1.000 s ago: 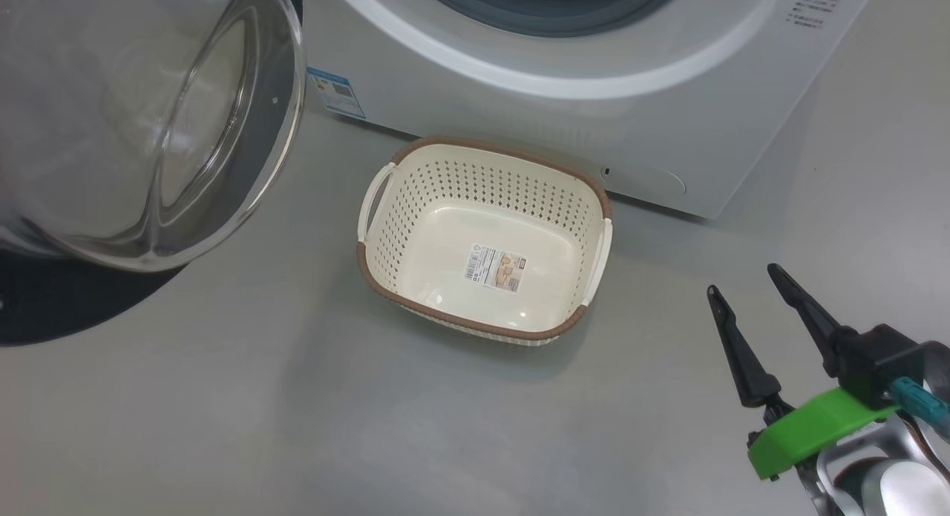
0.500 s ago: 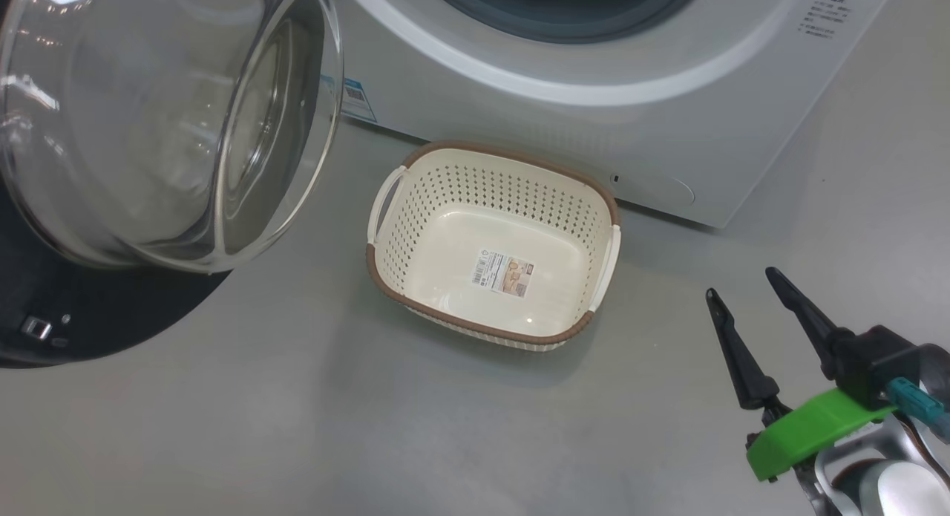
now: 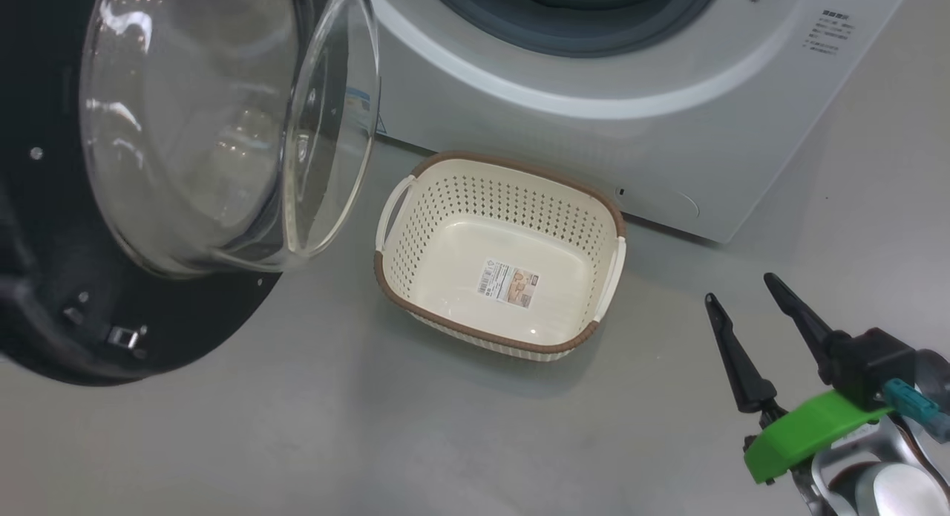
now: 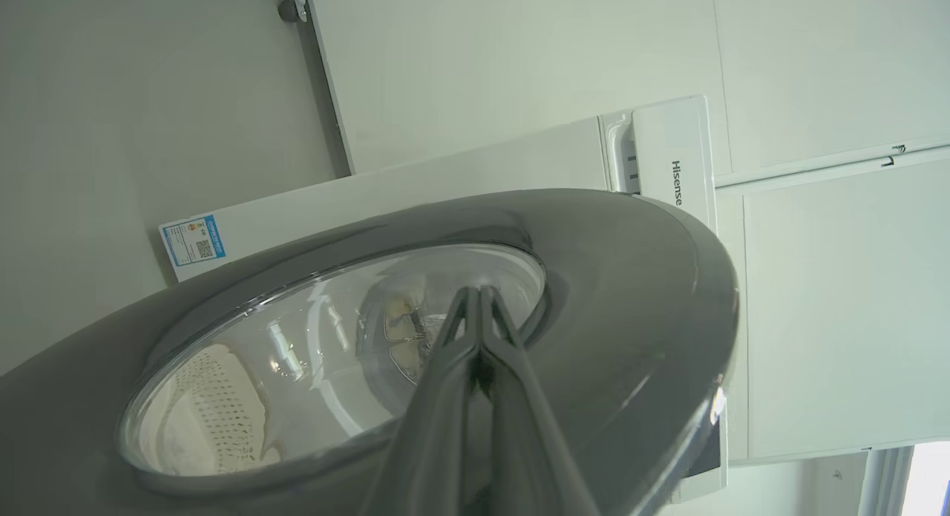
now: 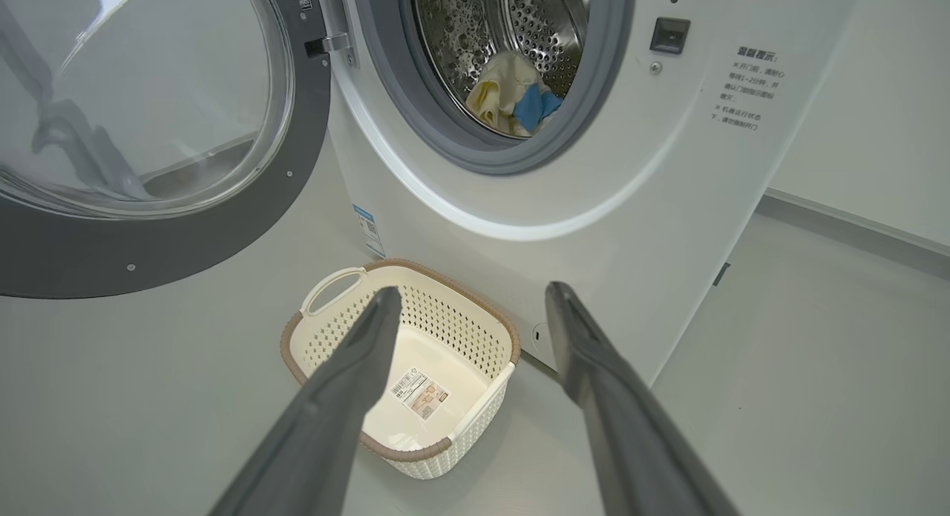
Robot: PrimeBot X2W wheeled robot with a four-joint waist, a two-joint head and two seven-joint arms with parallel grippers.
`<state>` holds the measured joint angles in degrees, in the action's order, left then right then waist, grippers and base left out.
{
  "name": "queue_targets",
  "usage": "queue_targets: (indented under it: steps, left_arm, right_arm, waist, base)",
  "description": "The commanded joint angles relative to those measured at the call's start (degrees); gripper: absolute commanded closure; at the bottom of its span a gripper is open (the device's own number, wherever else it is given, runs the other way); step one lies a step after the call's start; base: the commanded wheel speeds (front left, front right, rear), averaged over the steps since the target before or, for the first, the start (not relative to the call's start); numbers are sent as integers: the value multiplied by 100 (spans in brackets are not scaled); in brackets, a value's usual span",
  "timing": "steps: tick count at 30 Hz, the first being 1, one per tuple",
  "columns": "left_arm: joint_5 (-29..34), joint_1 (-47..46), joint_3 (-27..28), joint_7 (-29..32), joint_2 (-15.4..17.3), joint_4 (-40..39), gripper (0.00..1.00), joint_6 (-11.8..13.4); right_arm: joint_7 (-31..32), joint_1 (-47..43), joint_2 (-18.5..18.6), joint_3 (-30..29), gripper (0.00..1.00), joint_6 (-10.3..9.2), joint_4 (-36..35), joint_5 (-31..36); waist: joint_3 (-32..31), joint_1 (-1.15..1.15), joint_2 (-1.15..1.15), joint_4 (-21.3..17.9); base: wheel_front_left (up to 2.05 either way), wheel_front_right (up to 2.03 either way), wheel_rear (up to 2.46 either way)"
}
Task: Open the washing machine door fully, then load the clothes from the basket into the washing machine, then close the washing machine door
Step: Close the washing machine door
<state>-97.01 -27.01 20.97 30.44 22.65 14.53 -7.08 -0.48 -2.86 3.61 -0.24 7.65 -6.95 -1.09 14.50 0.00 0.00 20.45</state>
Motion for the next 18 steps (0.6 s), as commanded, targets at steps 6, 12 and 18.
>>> queue_targets:
  steps: [6,12,18]
  left_arm:
    - [-133,155,-17,582,-11,-580,100,-41]
    - [-180,302,-74,976,-204,-879,100,-41]
    - [-176,409,-146,1255,-404,-1067,100,-41]
  right_arm:
    - [-48,66,-18,126,0,-16,-113,-23]
    - [-95,60,-45,157,0,-16,-60,-54]
    - [-183,99,-63,180,0,-16,11,-107]
  waist:
    - [-114,0,0,19]
    - [-170,0,0,-56]
    - [-210,0,0,-254]
  base:
    - [0,0,0]
    - [0,0,0]
    - [0,0,0]
